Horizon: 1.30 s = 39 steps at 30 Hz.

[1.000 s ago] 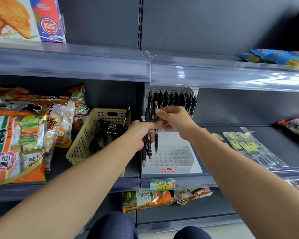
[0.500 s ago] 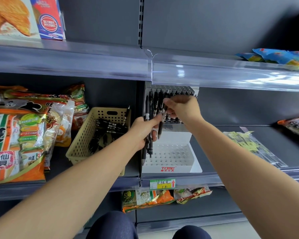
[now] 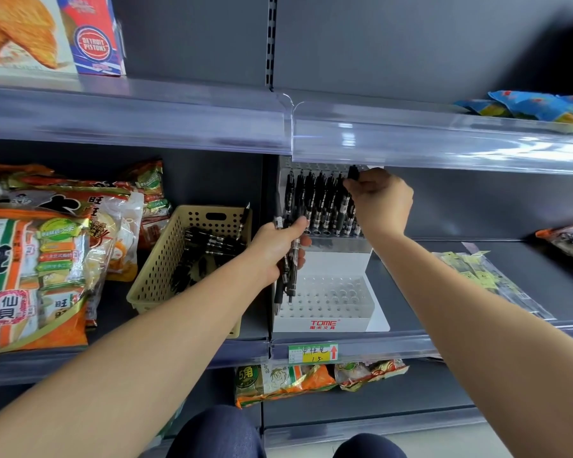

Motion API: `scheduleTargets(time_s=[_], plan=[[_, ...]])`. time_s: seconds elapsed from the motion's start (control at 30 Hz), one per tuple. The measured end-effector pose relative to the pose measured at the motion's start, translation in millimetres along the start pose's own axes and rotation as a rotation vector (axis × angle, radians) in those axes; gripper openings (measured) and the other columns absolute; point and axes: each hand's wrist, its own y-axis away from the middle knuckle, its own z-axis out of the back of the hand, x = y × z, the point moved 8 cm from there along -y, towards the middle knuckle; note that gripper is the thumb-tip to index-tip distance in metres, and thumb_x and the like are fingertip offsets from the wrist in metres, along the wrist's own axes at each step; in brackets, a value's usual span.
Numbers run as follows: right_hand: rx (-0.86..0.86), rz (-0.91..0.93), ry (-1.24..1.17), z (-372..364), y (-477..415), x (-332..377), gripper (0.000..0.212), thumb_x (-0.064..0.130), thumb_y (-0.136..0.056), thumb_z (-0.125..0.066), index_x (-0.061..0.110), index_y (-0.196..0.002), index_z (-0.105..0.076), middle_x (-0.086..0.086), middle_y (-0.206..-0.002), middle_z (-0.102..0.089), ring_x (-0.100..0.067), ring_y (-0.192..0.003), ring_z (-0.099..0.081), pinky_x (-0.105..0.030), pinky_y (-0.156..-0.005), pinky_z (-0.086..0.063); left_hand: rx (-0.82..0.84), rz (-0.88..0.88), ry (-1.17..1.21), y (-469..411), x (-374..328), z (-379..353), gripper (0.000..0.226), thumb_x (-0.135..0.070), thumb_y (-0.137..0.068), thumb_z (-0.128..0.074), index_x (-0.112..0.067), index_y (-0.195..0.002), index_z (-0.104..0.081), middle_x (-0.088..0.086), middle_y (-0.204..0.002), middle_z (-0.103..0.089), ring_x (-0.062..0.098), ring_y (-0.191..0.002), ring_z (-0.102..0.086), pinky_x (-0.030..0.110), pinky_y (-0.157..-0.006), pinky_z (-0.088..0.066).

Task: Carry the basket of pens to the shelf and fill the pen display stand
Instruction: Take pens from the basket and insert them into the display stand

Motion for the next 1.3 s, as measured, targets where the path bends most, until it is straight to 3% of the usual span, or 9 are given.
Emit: scheduleTargets(time_s=[0.13, 0.3, 0.73, 0.87, 1.03, 1.1, 1.2, 1.3], plan=[[0.052, -0.019, 0.072, -5.8, 0.2, -4.1, 0.012, 0.026, -0.082, -0.073, 0.015, -0.086, -0.074, -0.006, -0.079, -0.073, -0.022, -0.078, -0.066, -0.024, -0.066, -0.045, -0.009, 0.008, 0.028, -3.7, 2.0, 3.0, 0.024, -0.025, -0.092, -0.063, -0.006, -0.105, -0.061, 0.007, -0.071, -0.058, 0.017, -0.052, -0.049, 0.026, -0.048, -0.046], [0.105, -0.026, 0.26, -14.3, 5.1, -12.4, 0.024, 0.034, -0.083, -0.07, 0.01, -0.079, -0.074, -0.012, -0.075, -0.071, -0.03, -0.074, -0.065, -0.032, -0.067, -0.055, -0.037, 0.015, 0.041, -10.5, 5.8, 7.8, 0.038, -0.027, -0.091, -0.064, -0.002, -0.119, -0.058, 0.006, -0.07, -0.057, 0.017, -0.051, -0.051, 0.027, -0.049, -0.047], [0.176, 0.026, 0.518, -25.4, 7.2, -20.3, 0.033, 0.036, -0.089, -0.062, 0.014, -0.065, -0.063, -0.01, -0.063, -0.058, -0.03, -0.065, -0.057, -0.026, -0.058, -0.039, -0.068, 0.014, 0.023, -14.6, 9.4, 13.8, 0.043, -0.027, -0.091, -0.065, -0.002, -0.124, -0.054, 0.008, -0.074, -0.061, 0.016, -0.053, -0.055, 0.028, -0.049, -0.051], [0.184, 0.042, 0.54, -25.7, 6.7, -20.5, 0.031, 0.036, -0.09, -0.061, 0.012, -0.071, -0.068, -0.009, -0.065, -0.059, -0.03, -0.065, -0.057, -0.025, -0.058, -0.038, -0.053, 0.014, 0.032, -11.3, 7.1, 10.2, 0.044, -0.024, -0.092, -0.063, -0.001, -0.127, -0.05, 0.008, -0.073, -0.067, 0.016, -0.054, -0.059, 0.029, -0.05, -0.053], [0.177, 0.034, 0.51, -22.6, 8.4, -22.1, 0.039, 0.045, -0.087, -0.063, 0.013, -0.066, -0.064, -0.006, -0.06, -0.057, -0.028, -0.061, -0.055, -0.023, -0.051, -0.031, -0.015, 0.024, 0.068, -7.0, 4.2, 4.0, 0.035, -0.021, -0.096, -0.056, 0.004, -0.122, -0.053, 0.013, -0.077, -0.069, 0.021, -0.059, -0.065, 0.035, -0.055, -0.059], [0.193, 0.123, 0.473, -25.2, 15.9, -14.0, 0.035, 0.044, -0.087, -0.063, 0.015, -0.067, -0.063, -0.001, -0.056, -0.055, -0.026, -0.06, -0.053, -0.023, -0.05, -0.031, -0.011, 0.026, 0.099, -4.2, 2.0, 2.3, 0.029, -0.02, -0.098, -0.053, 0.004, -0.115, -0.056, 0.014, -0.076, -0.069, 0.021, -0.056, -0.064, 0.034, -0.053, -0.059], [0.275, 0.362, 0.315, -36.0, 36.5, 6.1, 0.014, 0.025, -0.086, -0.065, 0.018, -0.095, -0.073, 0.002, -0.073, -0.067, -0.018, -0.065, -0.059, -0.027, -0.06, -0.046, -0.017, 0.051, 0.192, -3.0, 1.4, 2.6, 0.024, -0.019, -0.101, -0.047, 0.001, -0.105, -0.059, 0.014, -0.069, -0.067, 0.021, -0.052, -0.062, 0.032, -0.05, -0.058], [0.351, 0.576, 0.209, -41.7, 57.9, 19.8, 0.033, 0.011, -0.076, -0.063, 0.016, -0.107, -0.071, 0.0, -0.089, -0.069, -0.016, -0.067, -0.063, -0.033, -0.066, -0.056, -0.054, 0.092, 0.254, -3.4, 2.9, 7.9, 0.025, -0.022, -0.102, -0.044, -0.002, -0.096, -0.058, 0.015, -0.076, -0.067, 0.025, -0.063, -0.067, 0.035, -0.054, -0.06]])
